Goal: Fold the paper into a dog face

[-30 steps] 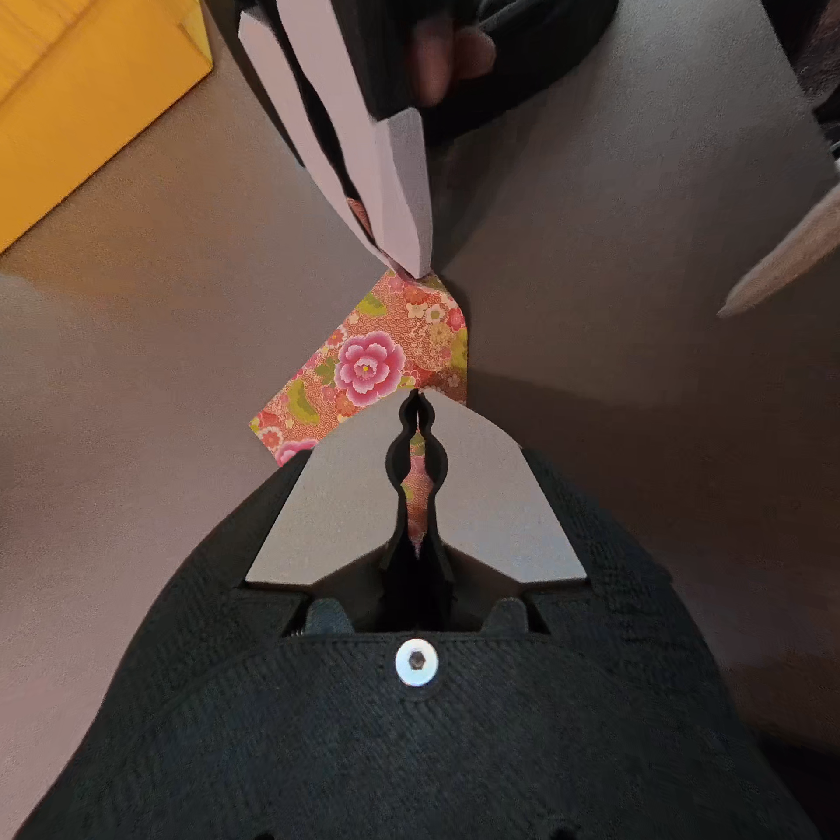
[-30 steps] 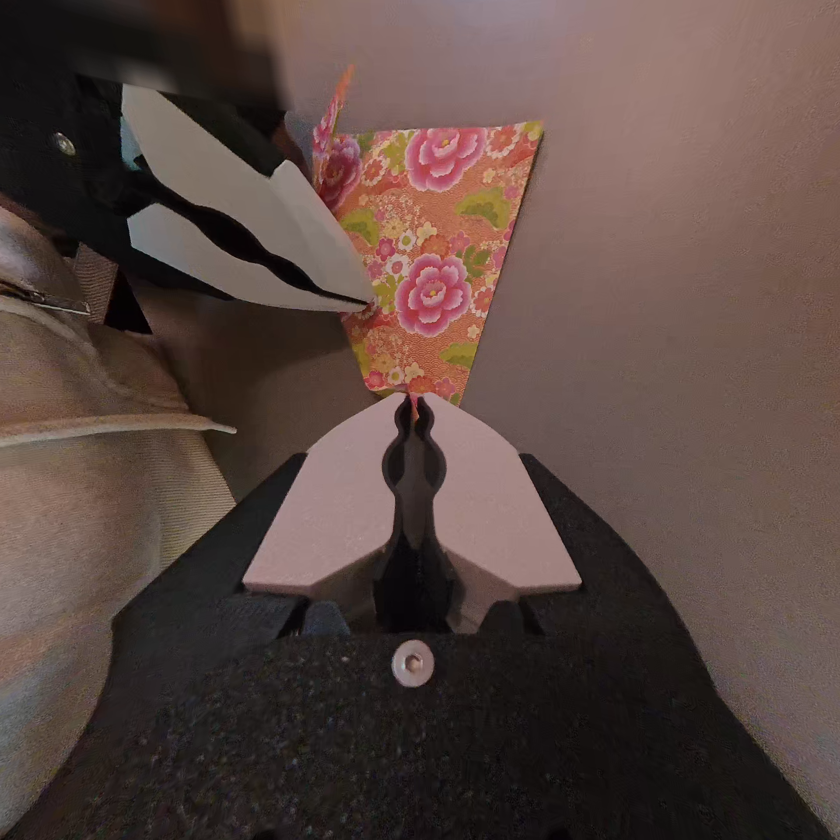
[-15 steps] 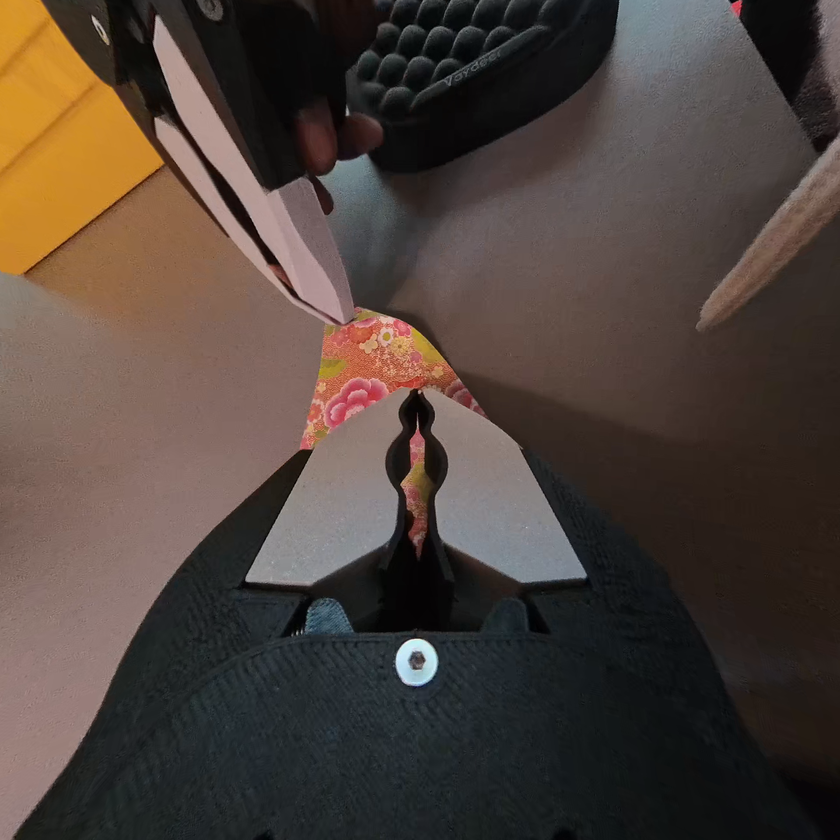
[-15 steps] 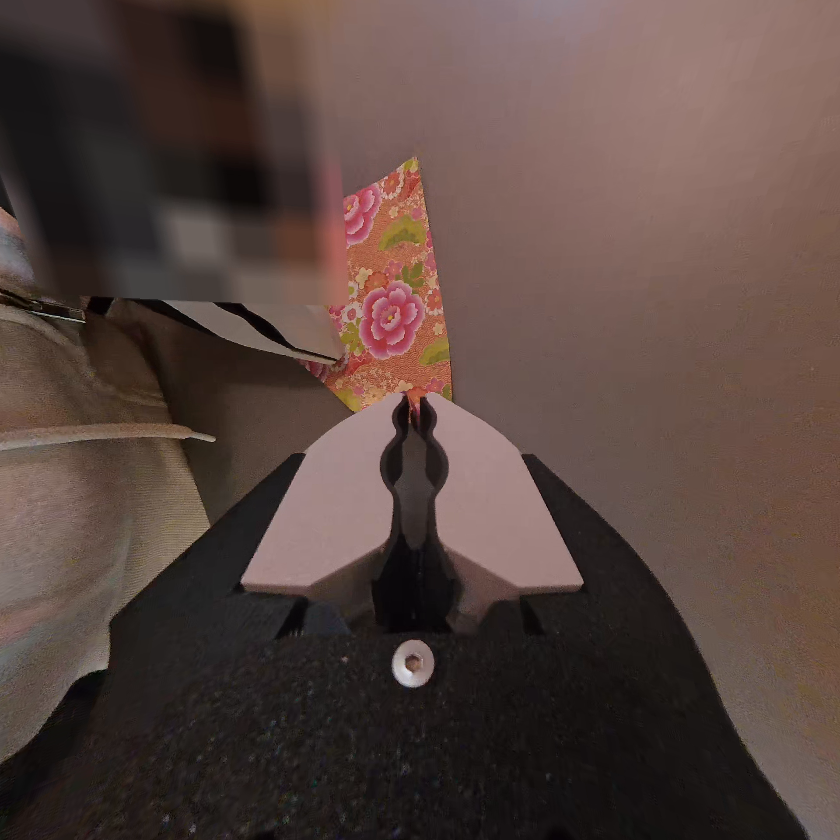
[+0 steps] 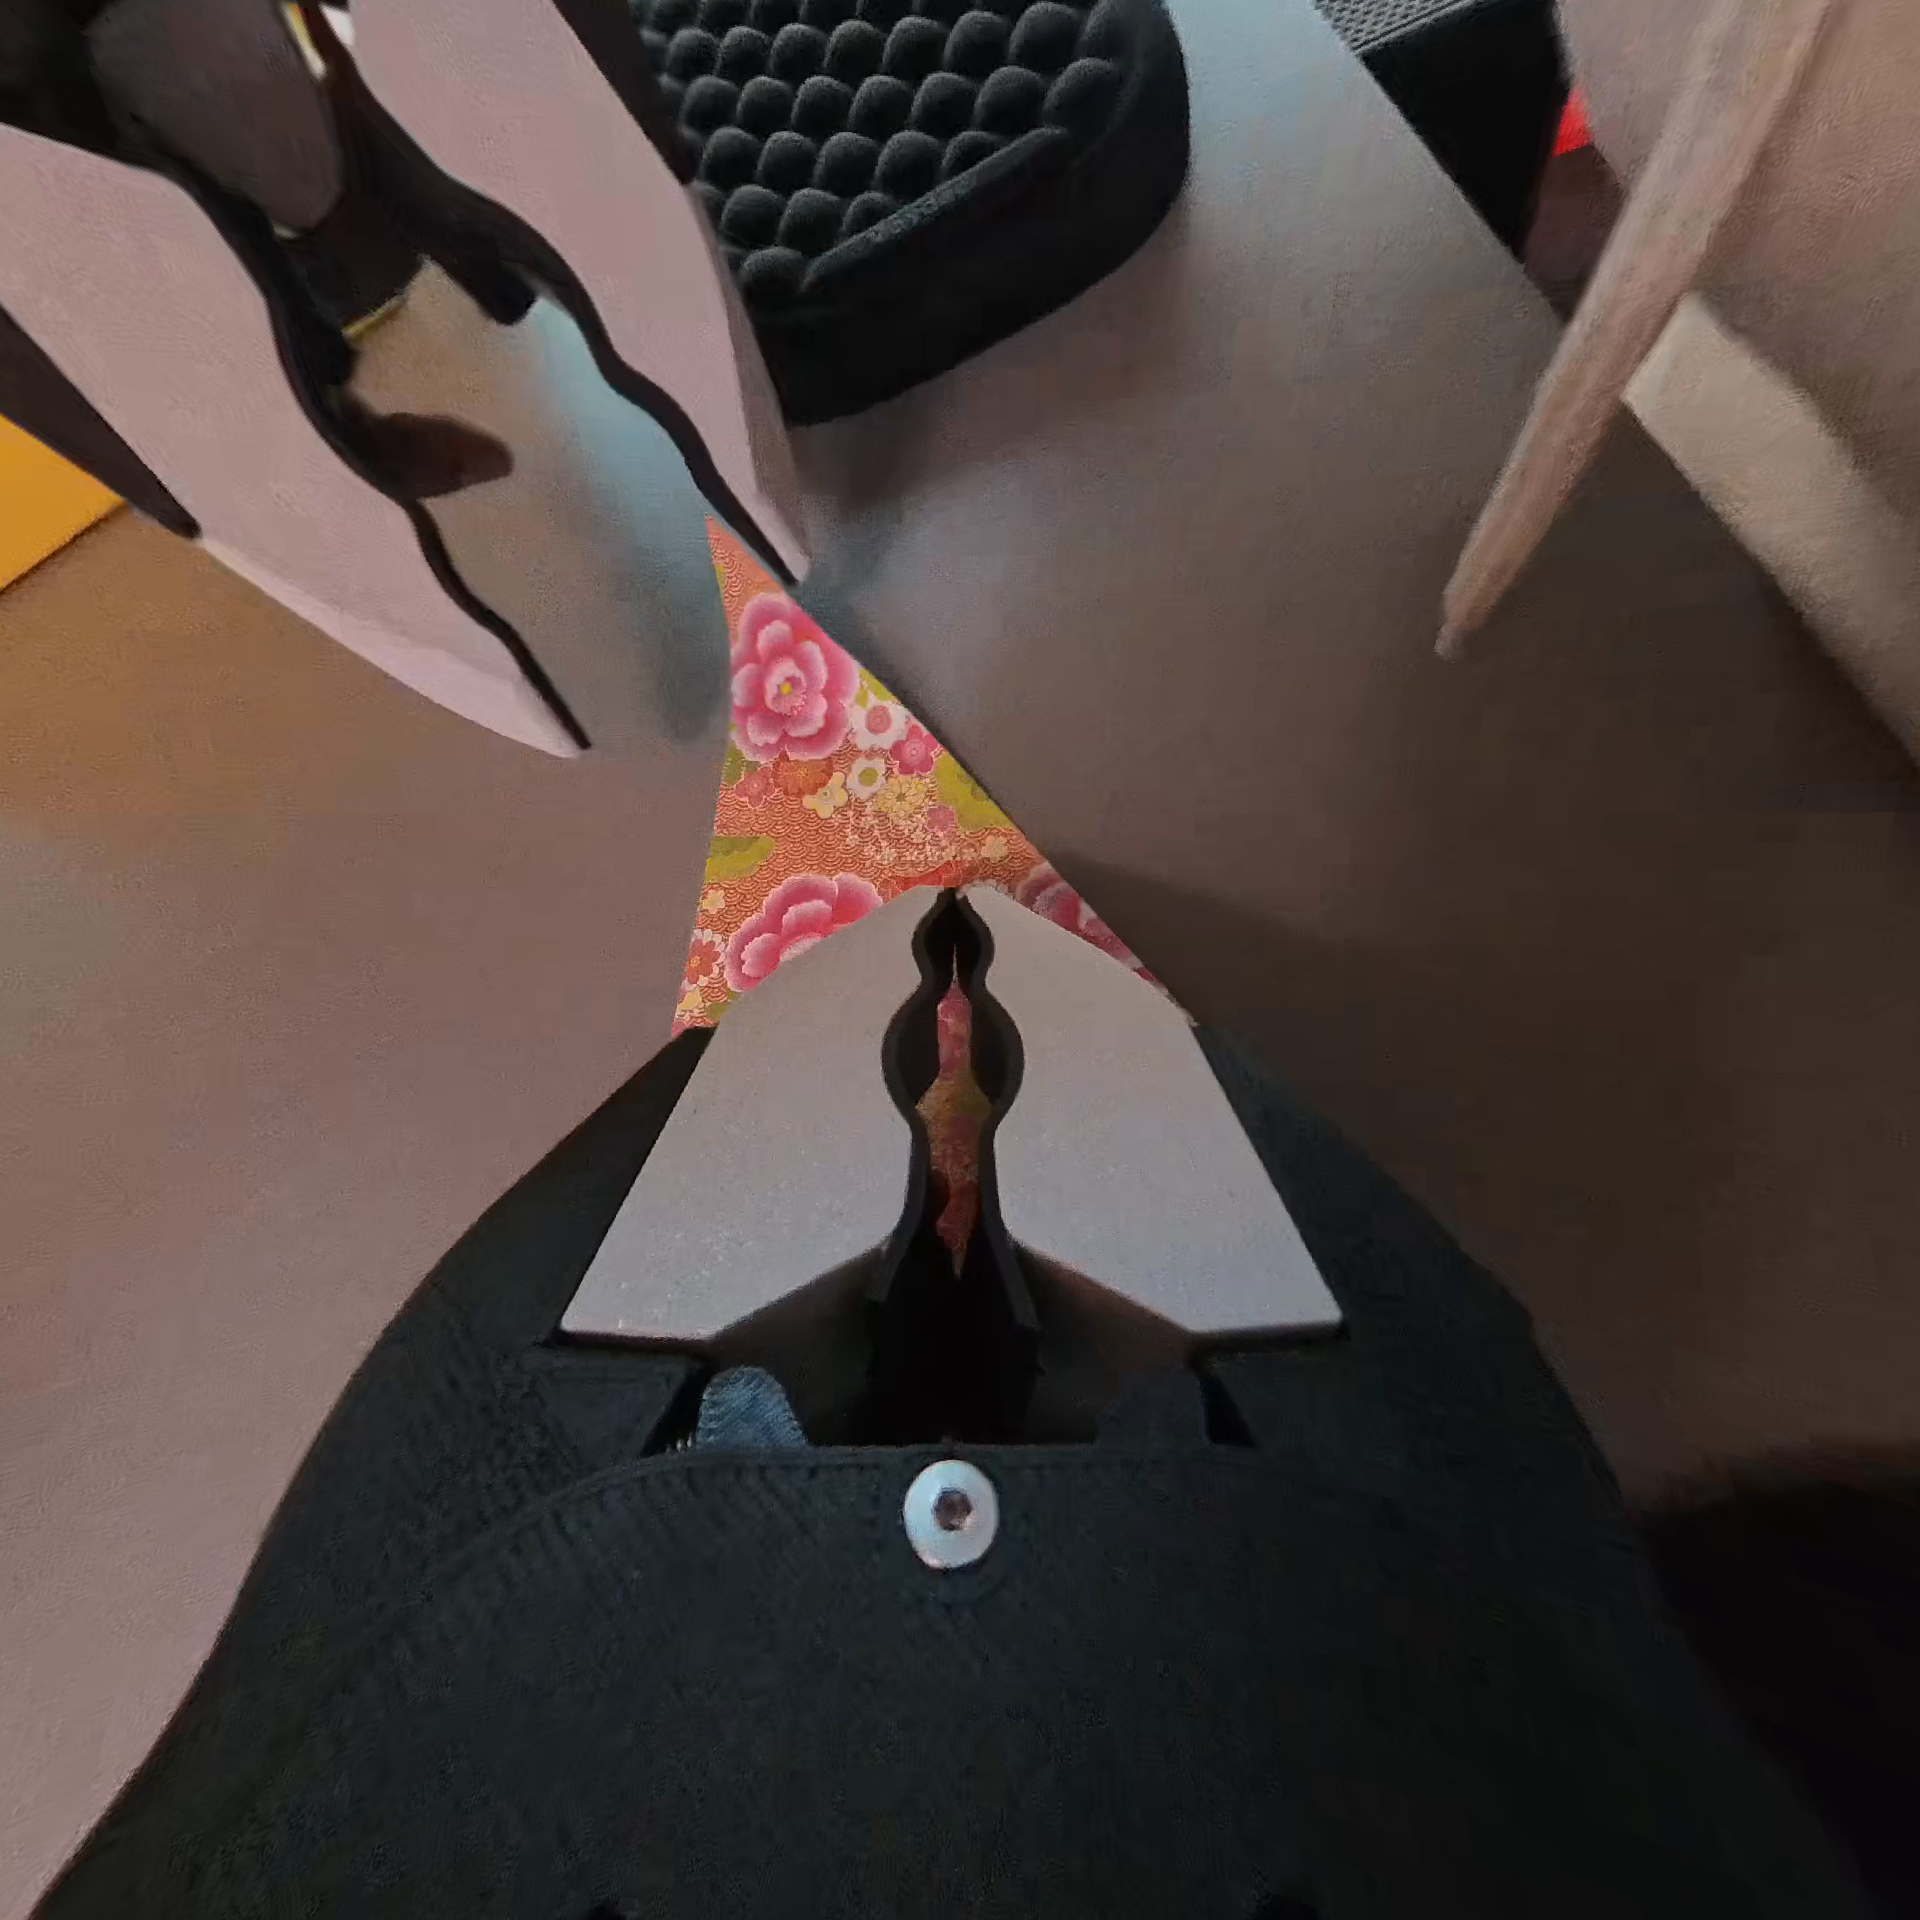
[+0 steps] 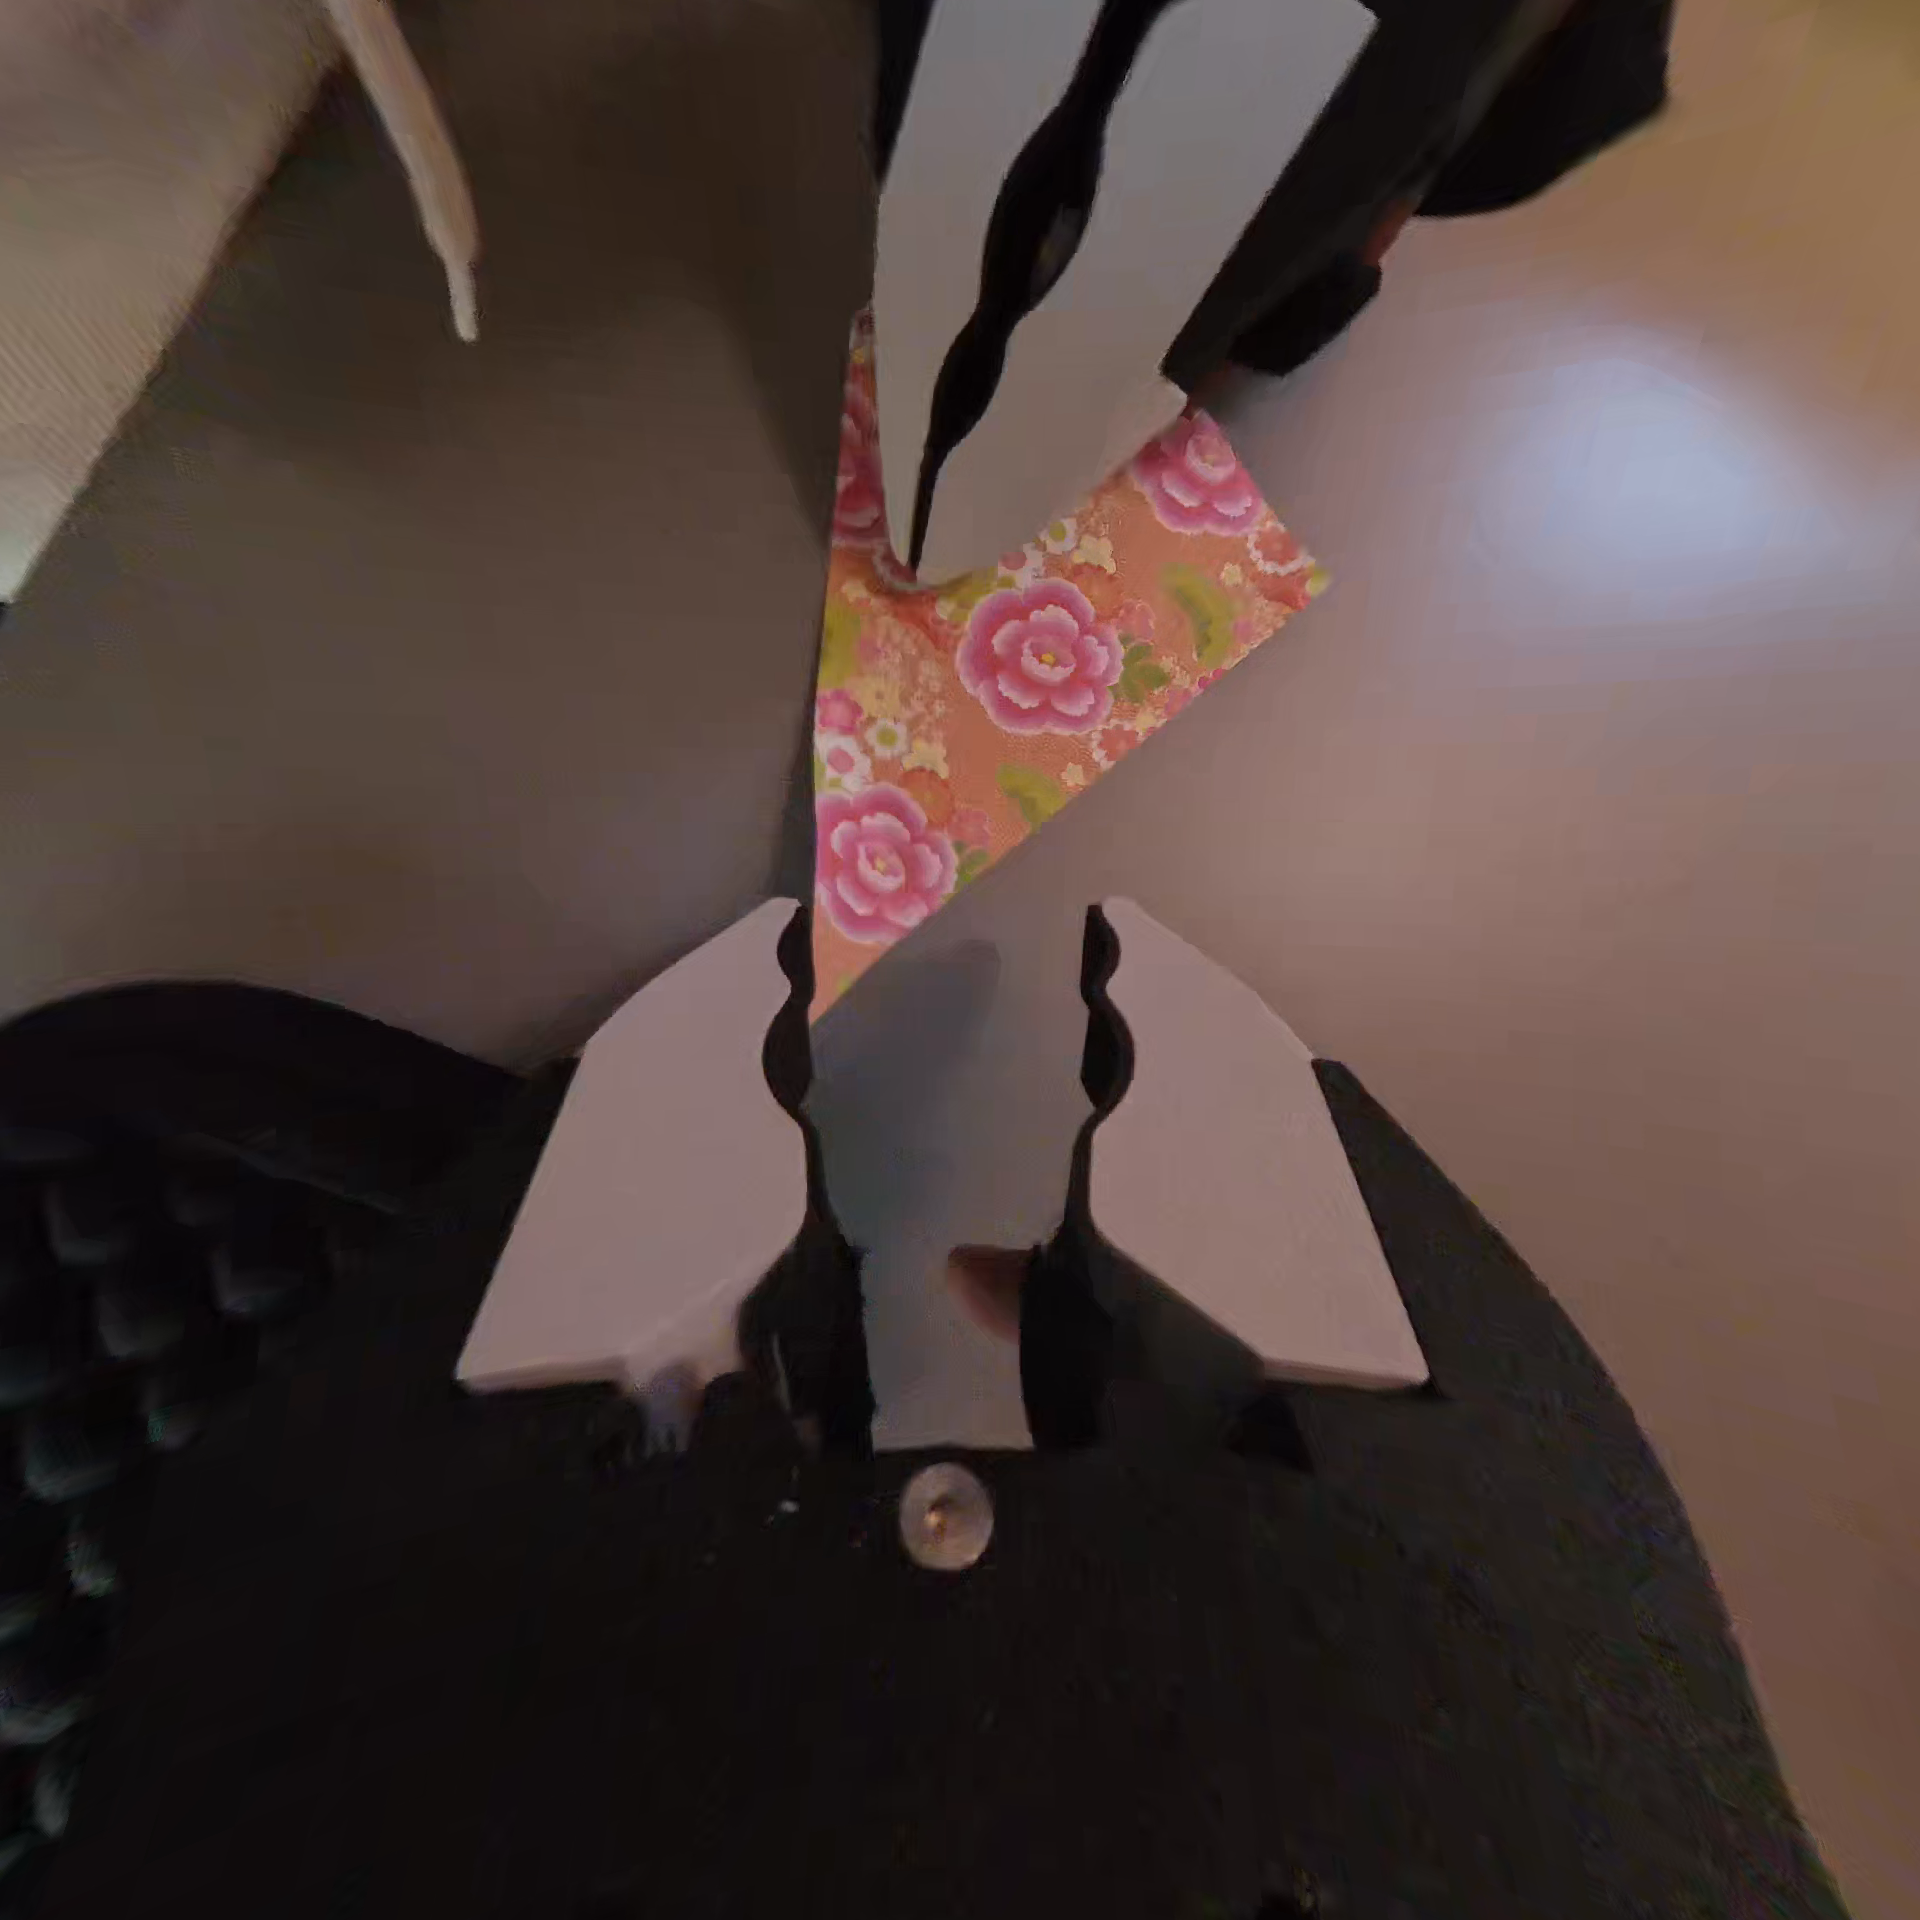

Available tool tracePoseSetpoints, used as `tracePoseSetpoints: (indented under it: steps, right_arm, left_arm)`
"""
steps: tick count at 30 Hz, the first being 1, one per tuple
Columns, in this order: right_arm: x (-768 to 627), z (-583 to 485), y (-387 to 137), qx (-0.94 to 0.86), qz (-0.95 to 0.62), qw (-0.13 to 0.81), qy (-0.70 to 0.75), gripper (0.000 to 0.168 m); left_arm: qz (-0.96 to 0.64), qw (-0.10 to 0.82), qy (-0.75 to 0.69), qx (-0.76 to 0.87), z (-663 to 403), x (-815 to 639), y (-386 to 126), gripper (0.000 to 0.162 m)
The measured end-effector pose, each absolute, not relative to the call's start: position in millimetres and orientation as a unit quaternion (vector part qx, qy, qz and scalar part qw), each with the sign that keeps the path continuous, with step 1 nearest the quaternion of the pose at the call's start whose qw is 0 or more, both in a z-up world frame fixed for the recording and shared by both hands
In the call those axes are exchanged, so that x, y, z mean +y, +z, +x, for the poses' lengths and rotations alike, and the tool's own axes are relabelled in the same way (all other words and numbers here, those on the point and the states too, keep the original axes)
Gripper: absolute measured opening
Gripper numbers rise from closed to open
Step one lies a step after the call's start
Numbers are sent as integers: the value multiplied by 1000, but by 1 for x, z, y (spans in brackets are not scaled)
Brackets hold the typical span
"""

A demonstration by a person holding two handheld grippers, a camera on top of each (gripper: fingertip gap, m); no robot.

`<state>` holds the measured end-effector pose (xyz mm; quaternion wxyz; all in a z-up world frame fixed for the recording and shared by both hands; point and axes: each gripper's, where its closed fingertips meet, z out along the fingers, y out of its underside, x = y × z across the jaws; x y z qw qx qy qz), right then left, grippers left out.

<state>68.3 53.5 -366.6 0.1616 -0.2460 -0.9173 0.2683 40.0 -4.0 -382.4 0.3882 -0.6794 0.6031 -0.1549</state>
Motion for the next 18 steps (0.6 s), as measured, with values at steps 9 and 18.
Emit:
tracePoseSetpoints:
  steps: [9,18]
  right_arm:
    - [26,66,-370,-928,-60,272,246,47]
    - [2,56,-370,-914,-19,266,306,14]
  left_arm:
    - [-587,375,-198,690,31,-26,-382,0]
    - [-583,371,-204,694,31,-28,-382,0]
